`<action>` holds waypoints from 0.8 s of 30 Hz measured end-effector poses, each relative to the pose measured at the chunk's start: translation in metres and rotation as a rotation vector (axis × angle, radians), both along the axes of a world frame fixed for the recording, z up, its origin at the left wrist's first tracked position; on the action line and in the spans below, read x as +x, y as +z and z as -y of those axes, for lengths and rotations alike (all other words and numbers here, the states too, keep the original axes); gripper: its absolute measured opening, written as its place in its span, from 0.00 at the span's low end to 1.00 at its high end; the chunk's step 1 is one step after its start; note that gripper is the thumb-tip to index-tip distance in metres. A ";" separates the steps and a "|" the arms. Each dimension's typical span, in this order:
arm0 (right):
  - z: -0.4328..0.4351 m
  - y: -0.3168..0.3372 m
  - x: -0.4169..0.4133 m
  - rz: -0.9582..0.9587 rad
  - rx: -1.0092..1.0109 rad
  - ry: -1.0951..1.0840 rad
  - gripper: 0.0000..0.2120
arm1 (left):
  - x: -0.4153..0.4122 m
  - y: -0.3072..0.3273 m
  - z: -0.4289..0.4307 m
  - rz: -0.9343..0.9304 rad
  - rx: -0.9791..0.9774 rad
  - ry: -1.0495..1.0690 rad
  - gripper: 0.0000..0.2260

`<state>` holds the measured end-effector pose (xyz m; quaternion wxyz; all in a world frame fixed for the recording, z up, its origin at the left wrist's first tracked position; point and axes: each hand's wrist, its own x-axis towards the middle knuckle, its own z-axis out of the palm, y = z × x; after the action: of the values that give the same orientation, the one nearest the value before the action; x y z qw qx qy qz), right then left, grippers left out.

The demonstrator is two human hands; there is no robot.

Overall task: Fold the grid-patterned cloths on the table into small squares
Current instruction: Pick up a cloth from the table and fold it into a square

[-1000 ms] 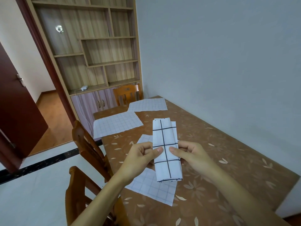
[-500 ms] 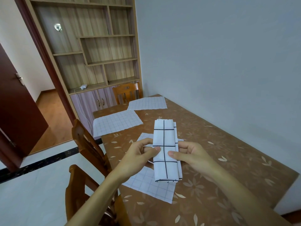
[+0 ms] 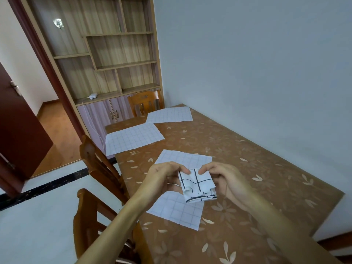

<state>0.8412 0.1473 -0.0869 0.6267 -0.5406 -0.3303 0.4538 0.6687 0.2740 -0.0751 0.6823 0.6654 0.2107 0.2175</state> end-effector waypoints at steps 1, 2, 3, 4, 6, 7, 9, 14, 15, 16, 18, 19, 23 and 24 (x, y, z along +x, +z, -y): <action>0.001 -0.002 0.000 -0.001 -0.016 -0.006 0.15 | 0.003 -0.005 0.001 -0.018 0.065 0.032 0.11; 0.002 -0.006 0.001 0.015 -0.045 -0.017 0.13 | 0.006 -0.012 0.002 -0.025 0.134 0.053 0.08; 0.002 -0.011 0.002 0.059 -0.088 -0.037 0.11 | 0.009 -0.019 0.003 -0.028 0.188 0.063 0.05; 0.003 -0.019 0.004 0.122 -0.138 -0.060 0.08 | 0.014 -0.026 0.004 -0.035 0.226 0.068 0.03; 0.005 -0.033 0.007 0.196 -0.204 -0.060 0.11 | 0.024 -0.041 0.005 -0.049 0.276 0.091 0.03; 0.007 -0.038 0.008 0.193 -0.205 -0.050 0.13 | 0.029 -0.048 0.006 -0.054 0.299 0.098 0.04; 0.013 -0.050 0.013 0.204 -0.214 -0.053 0.10 | 0.039 -0.060 0.007 -0.059 0.346 0.110 0.06; 0.029 -0.083 0.041 0.175 -0.290 -0.159 0.09 | 0.074 -0.091 0.016 -0.078 0.227 0.123 0.10; 0.033 -0.090 0.045 0.157 -0.306 -0.195 0.08 | 0.083 -0.098 0.019 -0.097 0.171 0.117 0.10; 0.038 -0.100 0.051 0.142 -0.322 -0.240 0.09 | 0.092 -0.106 0.022 -0.133 0.110 0.099 0.11; 0.051 -0.119 0.063 0.112 -0.349 -0.349 0.09 | 0.111 -0.121 0.029 -0.235 -0.034 0.000 0.10; 0.058 -0.130 0.070 0.092 -0.367 -0.390 0.09 | 0.120 -0.130 0.033 -0.281 -0.094 -0.074 0.08; 0.088 -0.172 0.098 0.000 -0.476 -0.423 0.07 | 0.162 -0.174 0.056 -0.402 -0.106 -0.161 0.06; 0.096 -0.182 0.105 -0.009 -0.512 -0.438 0.07 | 0.174 -0.186 0.060 -0.439 -0.072 -0.152 0.06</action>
<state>0.9463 0.0509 -0.2688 0.5547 -0.7365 -0.0785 0.3790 0.8430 0.2142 -0.2615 0.6576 0.6860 0.3112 0.0079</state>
